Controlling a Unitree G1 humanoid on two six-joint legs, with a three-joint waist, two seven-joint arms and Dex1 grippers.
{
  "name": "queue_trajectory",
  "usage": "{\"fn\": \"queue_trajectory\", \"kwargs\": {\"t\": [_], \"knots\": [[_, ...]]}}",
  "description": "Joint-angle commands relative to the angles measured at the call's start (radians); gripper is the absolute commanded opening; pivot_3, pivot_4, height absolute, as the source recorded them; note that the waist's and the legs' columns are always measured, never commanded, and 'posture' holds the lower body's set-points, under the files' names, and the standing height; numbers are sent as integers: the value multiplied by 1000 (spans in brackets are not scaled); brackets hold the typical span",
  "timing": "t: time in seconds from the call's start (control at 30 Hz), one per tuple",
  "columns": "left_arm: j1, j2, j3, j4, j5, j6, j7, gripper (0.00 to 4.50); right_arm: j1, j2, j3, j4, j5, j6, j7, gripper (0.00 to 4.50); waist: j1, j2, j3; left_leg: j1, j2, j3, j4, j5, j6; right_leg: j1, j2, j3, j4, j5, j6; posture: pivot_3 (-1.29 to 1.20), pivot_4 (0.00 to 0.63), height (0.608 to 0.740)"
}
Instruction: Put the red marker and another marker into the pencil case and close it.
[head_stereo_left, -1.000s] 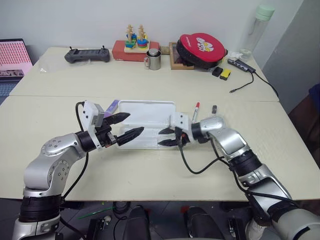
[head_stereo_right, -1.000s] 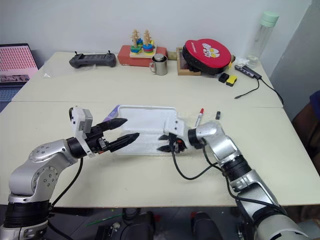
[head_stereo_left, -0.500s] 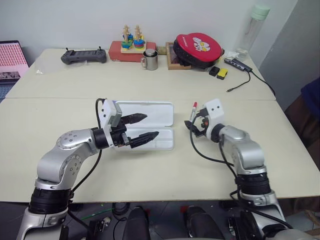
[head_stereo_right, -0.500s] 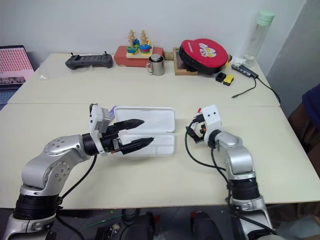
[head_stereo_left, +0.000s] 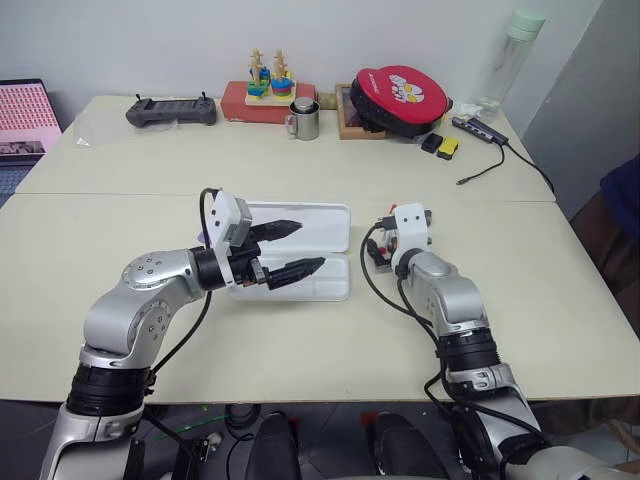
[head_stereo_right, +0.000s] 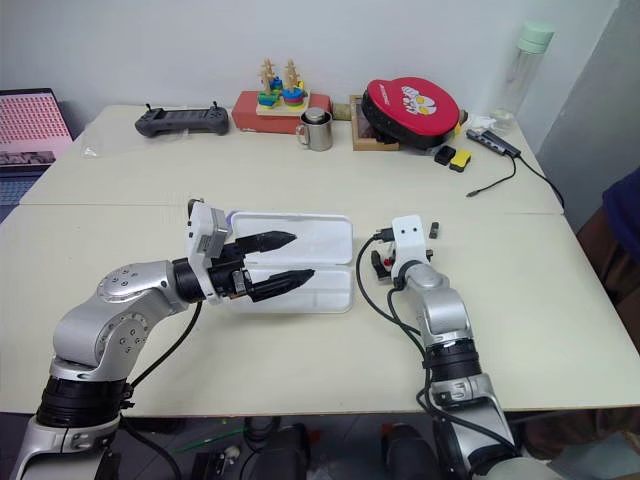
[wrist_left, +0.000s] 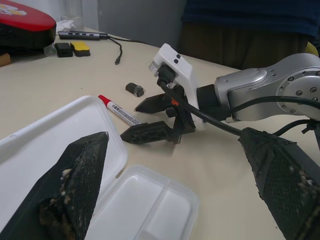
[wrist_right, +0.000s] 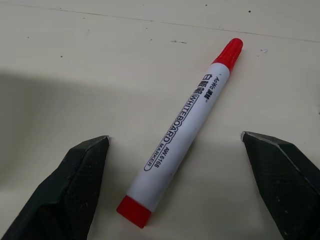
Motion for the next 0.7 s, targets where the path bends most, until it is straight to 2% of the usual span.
{"fn": "queue_trajectory", "kwargs": {"t": [0.03,0.33,0.4,0.43,0.5,0.67,0.7], "knots": [[-23,-2,10,2,7,-25,-10,4500,-14,-9,-21,16,1,-17,-31,4452,0,0,0,0,0,0,0,0,0,0,0,0,0,0,0,0,150,740],[-40,-13,3,35,24,-52,-26,4500,-10,-26,-20,15,2,-29,-34,4452,1,0,0,0,0,0,0,0,0,0,0,0,0,0,0,0,150,740],[-45,-16,2,42,27,-55,-31,4500,-6,-31,-16,14,0,-28,-34,4086,1,0,0,0,0,0,0,0,0,0,0,0,0,0,0,0,150,740],[-45,-18,1,44,27,-55,-34,4500,-1,-30,-18,11,2,-25,-36,4055,1,0,0,0,0,0,0,0,0,0,0,0,0,0,0,0,150,740],[-45,-20,-3,49,29,-59,-38,4500,3,-27,-23,10,10,-20,-35,3519,1,0,0,0,0,0,0,0,0,0,0,0,0,0,0,0,150,740],[-47,-25,-3,53,32,-63,-45,4500,7,-30,-9,4,6,-22,-30,3519,1,0,0,0,0,0,0,0,0,0,0,0,0,0,0,0,150,740],[-47,-26,-2,55,34,-64,-46,4500,6,-29,-11,5,7,-23,-31,3356,1,0,0,0,0,0,0,0,0,0,0,0,0,0,0,0,150,740]]}}
